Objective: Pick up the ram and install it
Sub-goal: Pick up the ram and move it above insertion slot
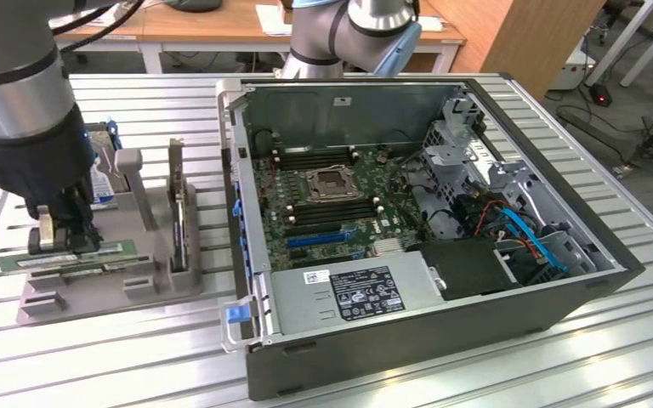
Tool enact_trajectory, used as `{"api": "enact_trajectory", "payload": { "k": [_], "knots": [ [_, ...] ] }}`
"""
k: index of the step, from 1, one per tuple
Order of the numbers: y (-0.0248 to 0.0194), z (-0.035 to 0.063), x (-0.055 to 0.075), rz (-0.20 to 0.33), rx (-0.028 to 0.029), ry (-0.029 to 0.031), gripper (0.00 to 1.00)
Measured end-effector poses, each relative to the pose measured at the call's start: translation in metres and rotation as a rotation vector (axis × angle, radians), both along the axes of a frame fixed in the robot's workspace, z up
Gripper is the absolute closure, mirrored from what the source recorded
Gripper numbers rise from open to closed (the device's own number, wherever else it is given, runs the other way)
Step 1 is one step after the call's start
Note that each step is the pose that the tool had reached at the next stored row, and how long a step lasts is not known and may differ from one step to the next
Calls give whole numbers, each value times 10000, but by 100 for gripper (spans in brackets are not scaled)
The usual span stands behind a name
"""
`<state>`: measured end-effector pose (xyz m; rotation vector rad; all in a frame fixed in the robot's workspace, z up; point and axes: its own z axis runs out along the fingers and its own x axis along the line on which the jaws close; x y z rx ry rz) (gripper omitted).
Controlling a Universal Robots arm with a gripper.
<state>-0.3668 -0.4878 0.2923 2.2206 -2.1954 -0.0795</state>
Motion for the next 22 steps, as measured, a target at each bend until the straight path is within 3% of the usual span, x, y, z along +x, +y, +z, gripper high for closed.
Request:
{"api": "enact_trajectory", "payload": {
  "k": [7,22],
  "knots": [
    [0,148,7,0,0,0,90],
    [0,600,19,0,0,0,90]
  ]
}}
